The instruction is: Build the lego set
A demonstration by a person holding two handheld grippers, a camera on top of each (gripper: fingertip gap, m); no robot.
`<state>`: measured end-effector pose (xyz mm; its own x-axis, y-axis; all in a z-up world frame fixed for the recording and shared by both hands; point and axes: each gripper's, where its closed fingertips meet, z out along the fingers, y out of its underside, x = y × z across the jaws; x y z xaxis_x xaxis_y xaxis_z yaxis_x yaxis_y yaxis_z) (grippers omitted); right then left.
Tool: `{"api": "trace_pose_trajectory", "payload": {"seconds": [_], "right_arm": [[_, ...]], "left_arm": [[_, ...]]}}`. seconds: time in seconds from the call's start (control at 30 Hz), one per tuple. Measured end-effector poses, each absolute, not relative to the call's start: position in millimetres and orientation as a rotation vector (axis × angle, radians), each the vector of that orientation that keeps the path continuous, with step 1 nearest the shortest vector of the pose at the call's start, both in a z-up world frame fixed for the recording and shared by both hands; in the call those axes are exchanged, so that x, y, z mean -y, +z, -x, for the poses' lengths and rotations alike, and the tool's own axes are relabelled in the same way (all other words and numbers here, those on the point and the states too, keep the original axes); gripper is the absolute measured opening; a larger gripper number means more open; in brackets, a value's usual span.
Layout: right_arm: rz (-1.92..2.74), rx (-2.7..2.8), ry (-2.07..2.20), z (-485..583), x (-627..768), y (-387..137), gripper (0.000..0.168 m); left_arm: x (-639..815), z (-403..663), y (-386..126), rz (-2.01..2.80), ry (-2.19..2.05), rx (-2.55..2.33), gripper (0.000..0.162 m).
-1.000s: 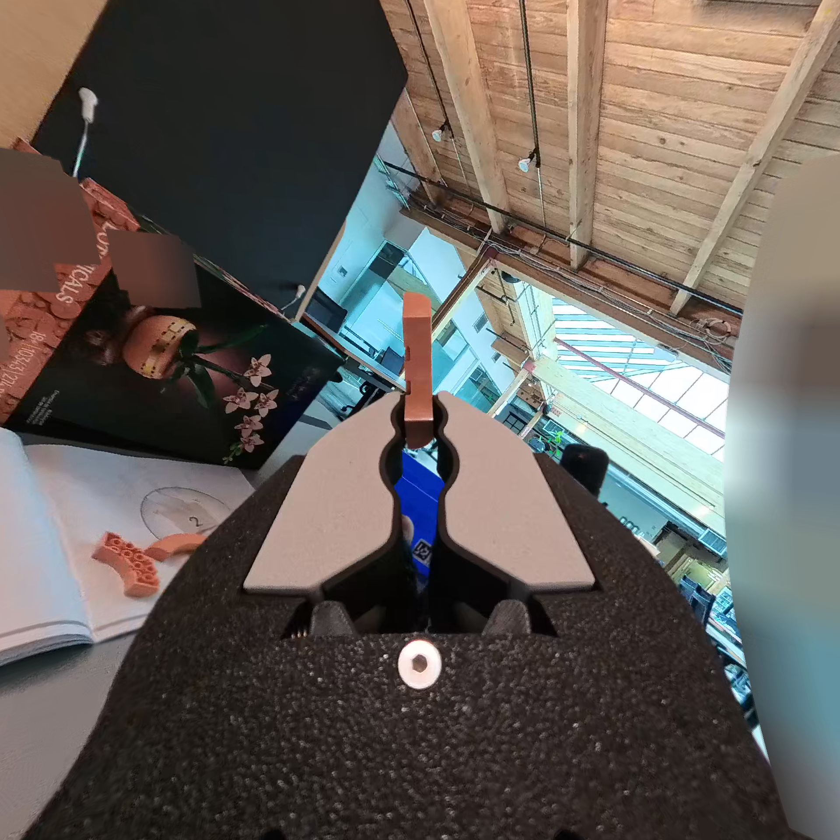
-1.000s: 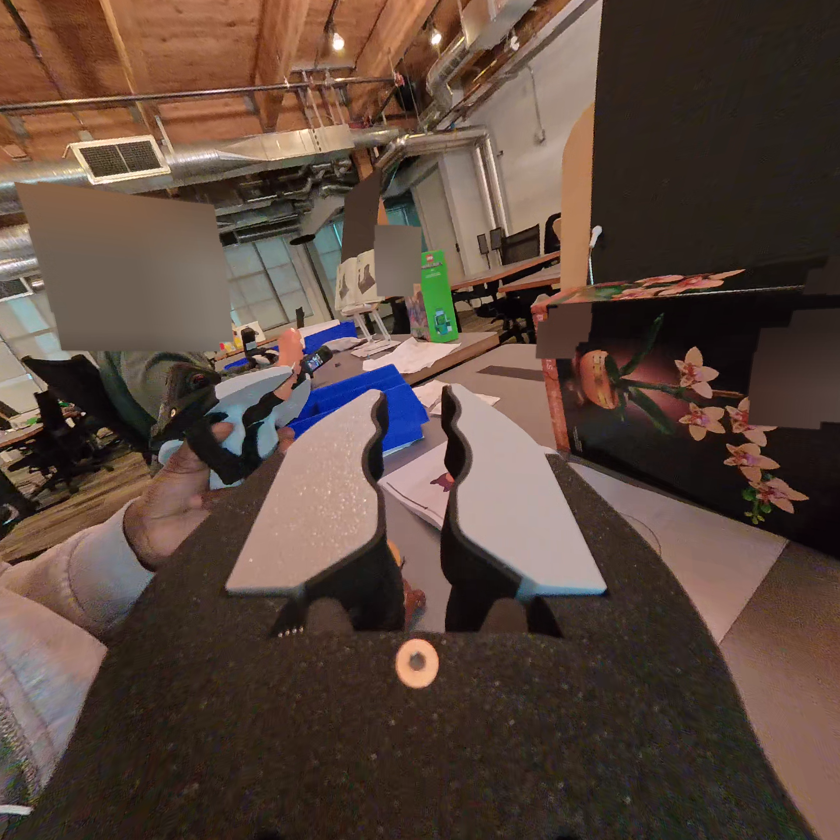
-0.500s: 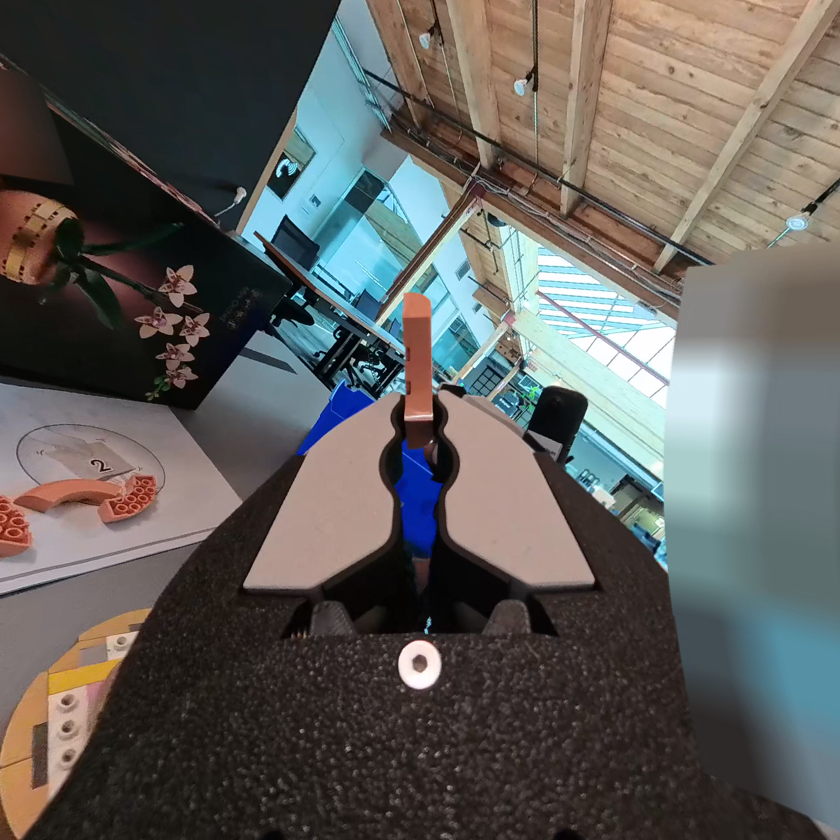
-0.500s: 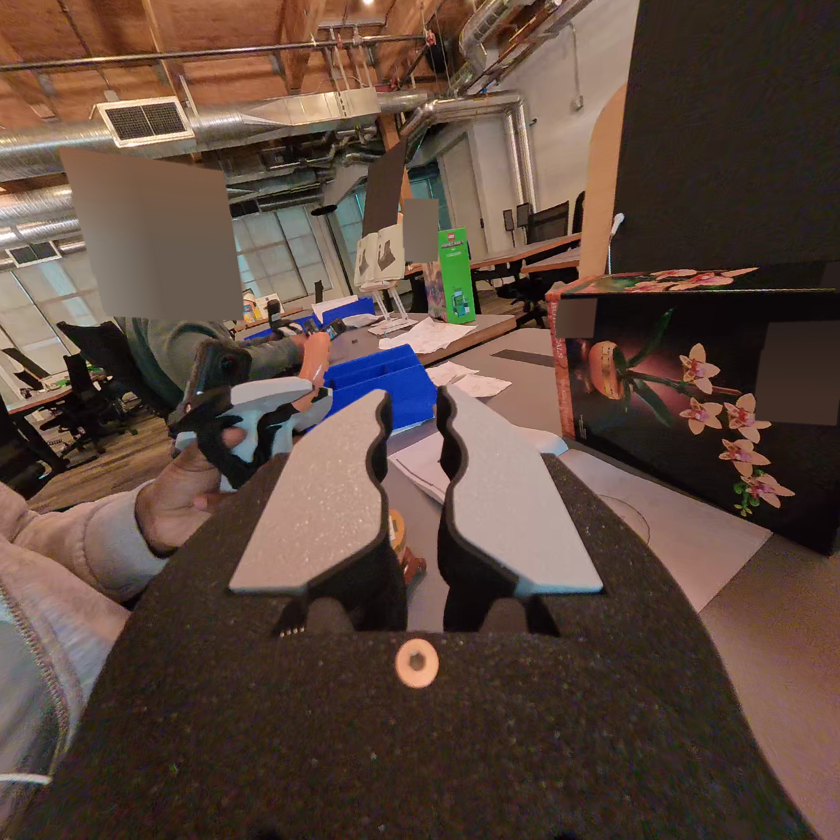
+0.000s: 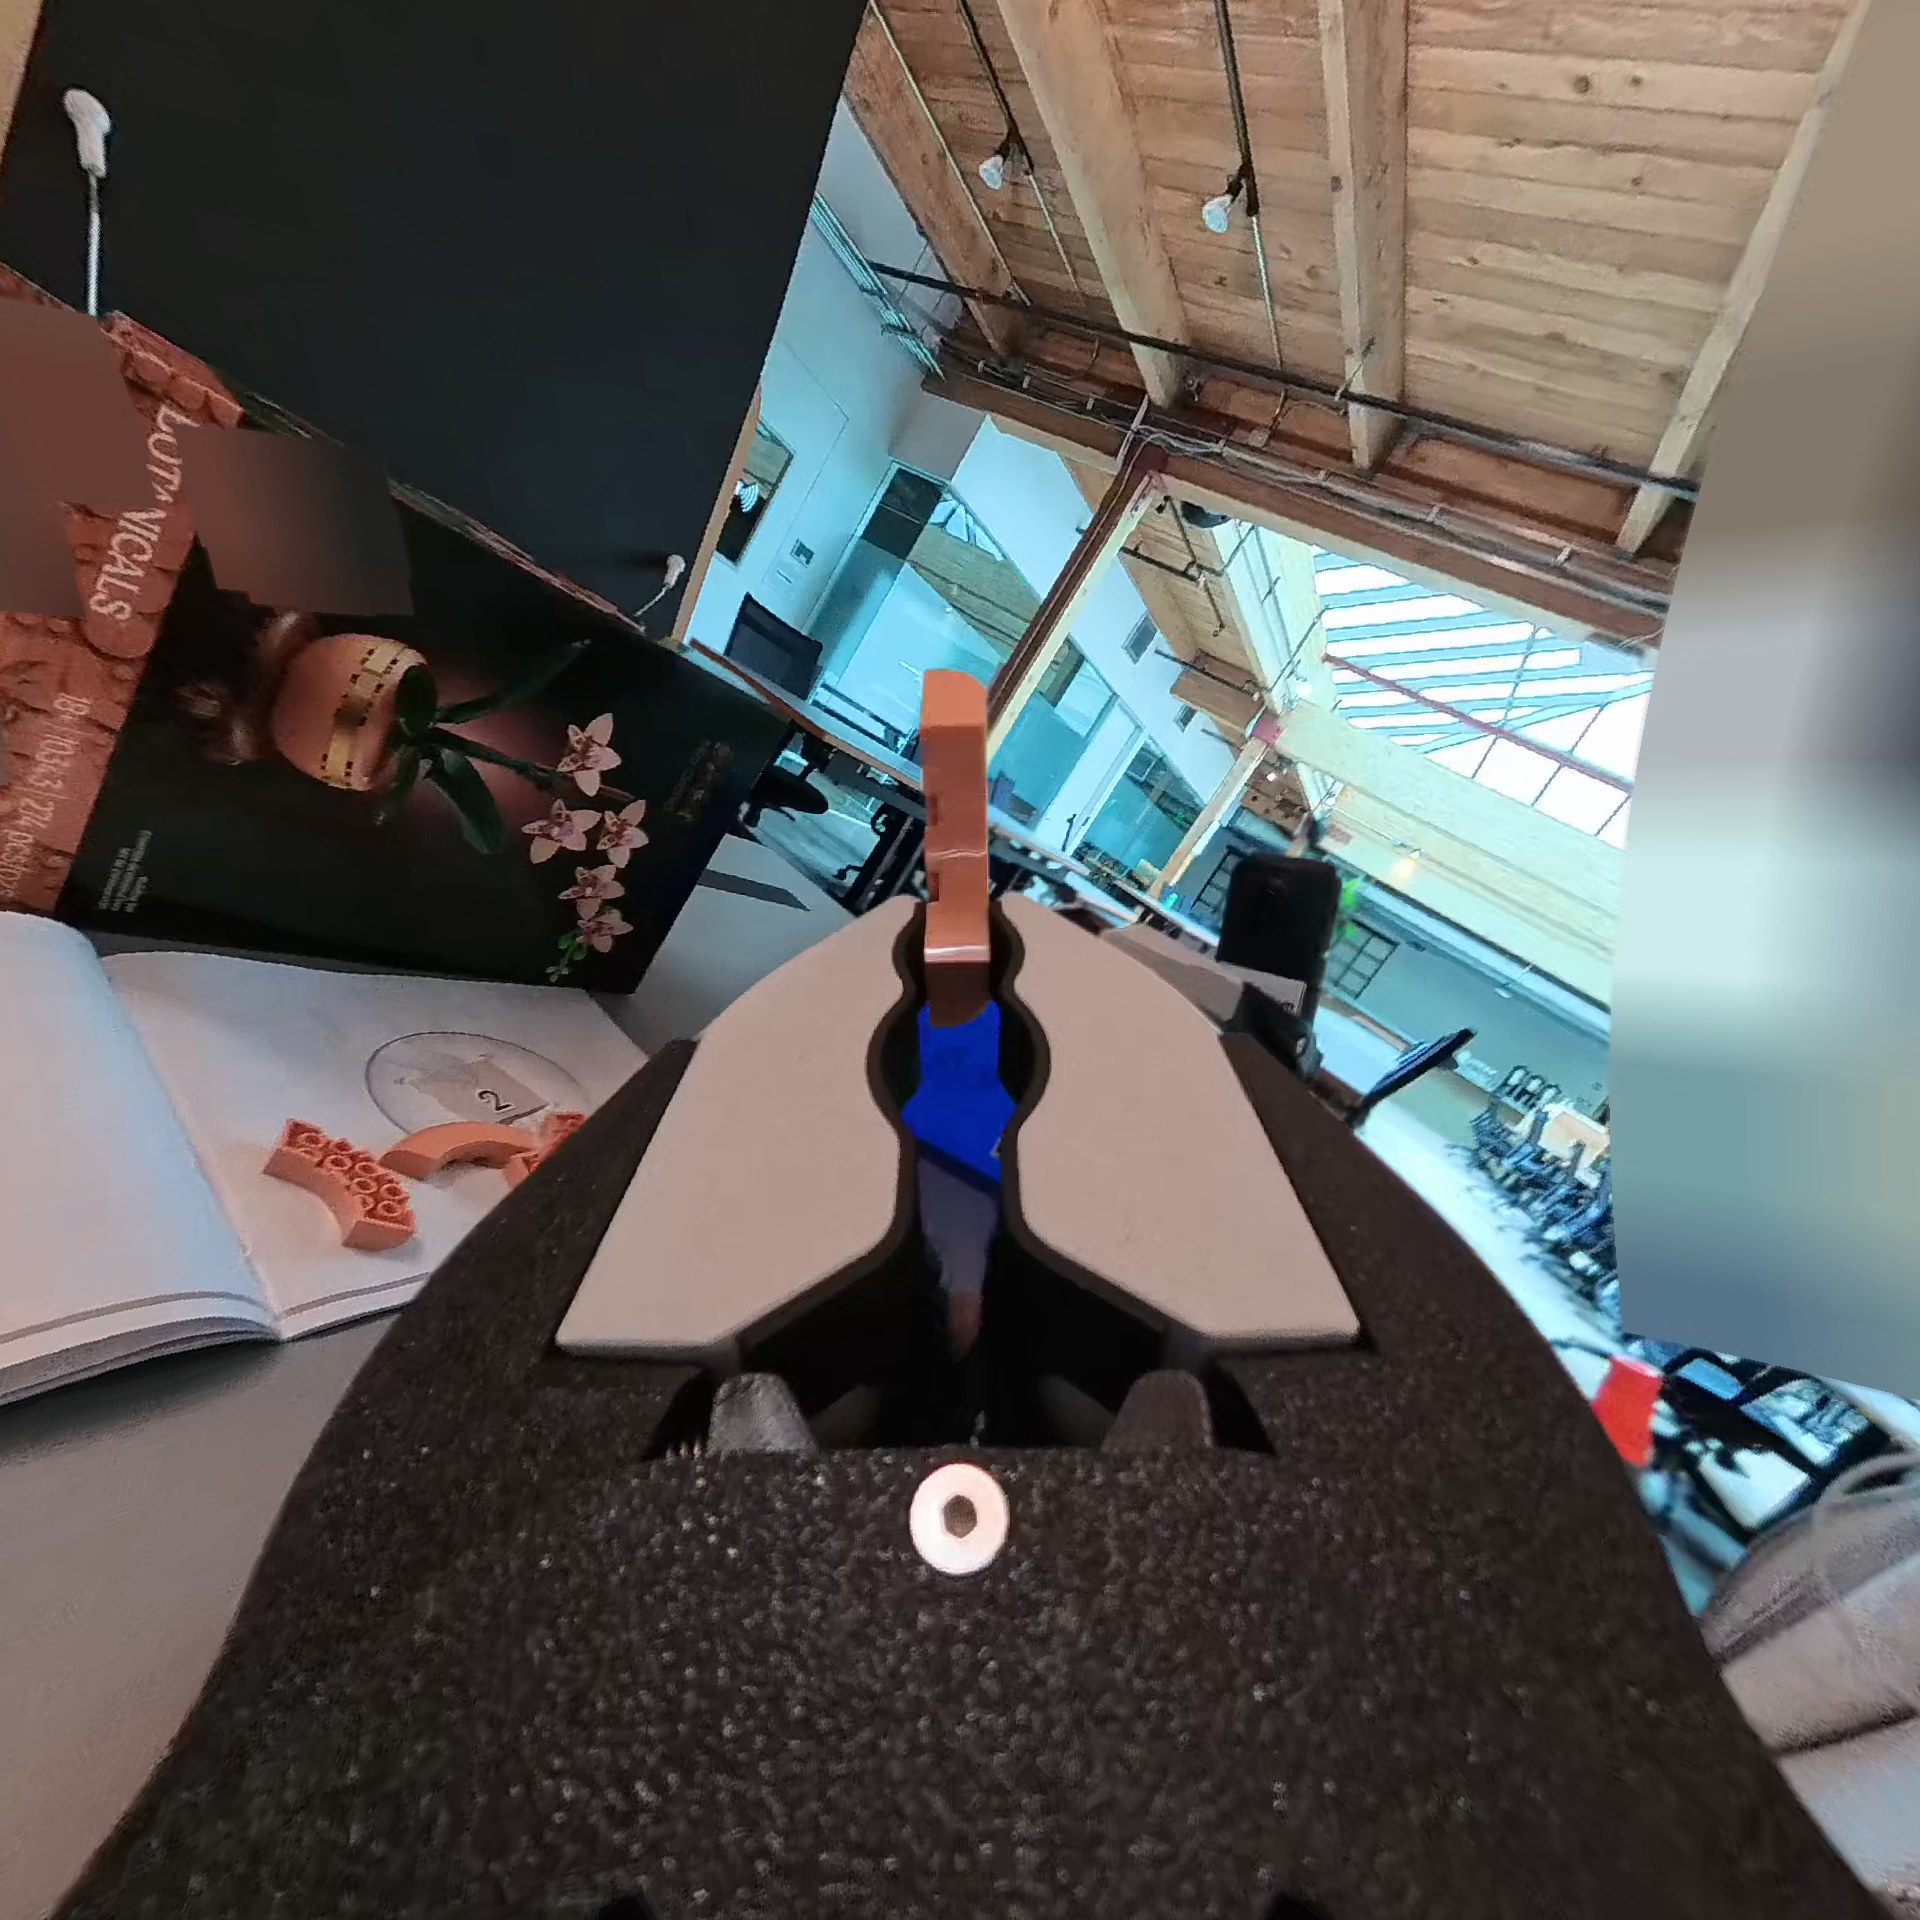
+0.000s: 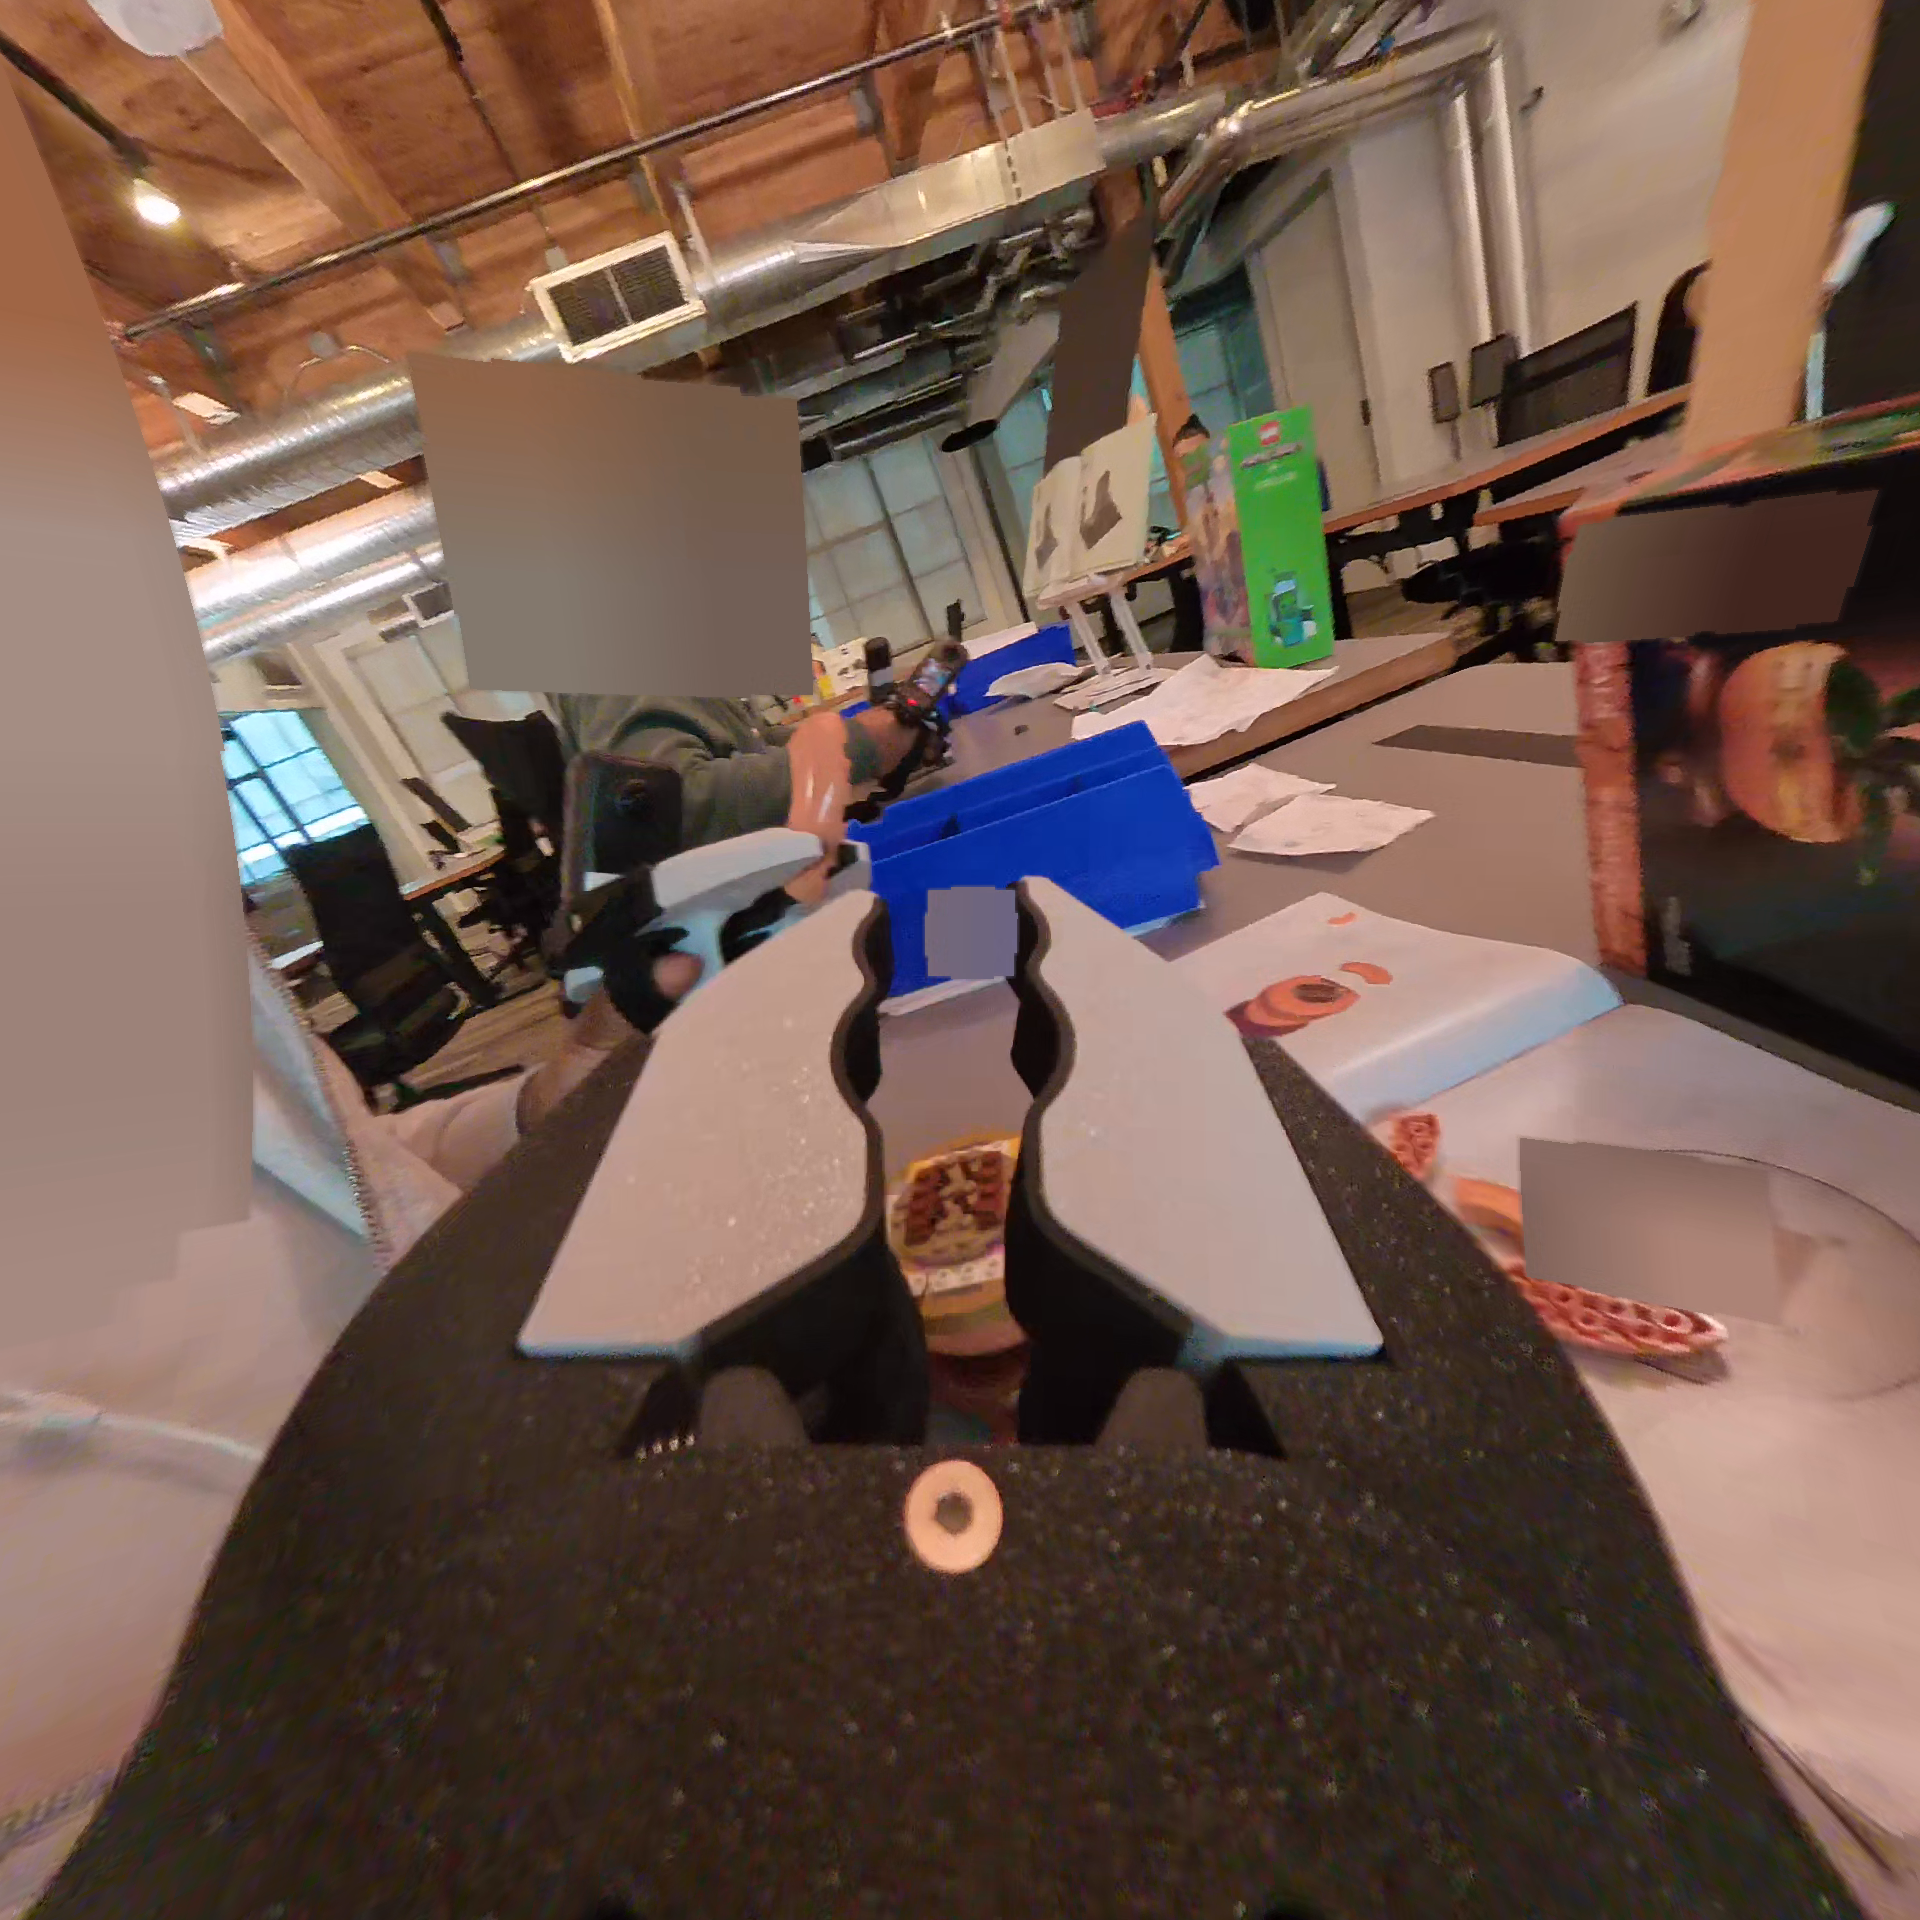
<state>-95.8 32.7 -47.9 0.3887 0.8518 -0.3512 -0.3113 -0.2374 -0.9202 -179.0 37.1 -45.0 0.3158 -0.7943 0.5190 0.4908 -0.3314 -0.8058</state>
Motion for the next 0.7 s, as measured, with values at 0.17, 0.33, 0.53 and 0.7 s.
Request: {"api": "trace_pose_trajectory", "payload": {"seconds": [0.17, 0.33, 0.53, 0.7], "right_arm": [[1.312, 0.551, 1.34, 147.8, -21.2, -41.3, 0.021], [1.328, 0.548, 1.137, 180.0, -34.6, -42.3, 0.03], [1.438, 0.603, 0.951, 199.4, -51.7, -58.9, 0.021], [1.406, 0.595, 1.0, 196.1, -52.5, -55.8, 0.017]], "left_arm": [[-43.2, 175.1, -58.3, 1.355, -1.119, -0.445, 0.009], [-51.2, 174.2, -63.2, 1.303, -0.844, -0.585, 0.009], [-54.7, 174.3, -71.8, 1.289, -0.7, -0.645, 0.009], [-56.8, 174.9, -71.4, 1.253, -0.527, -0.699, 0.011]]}}
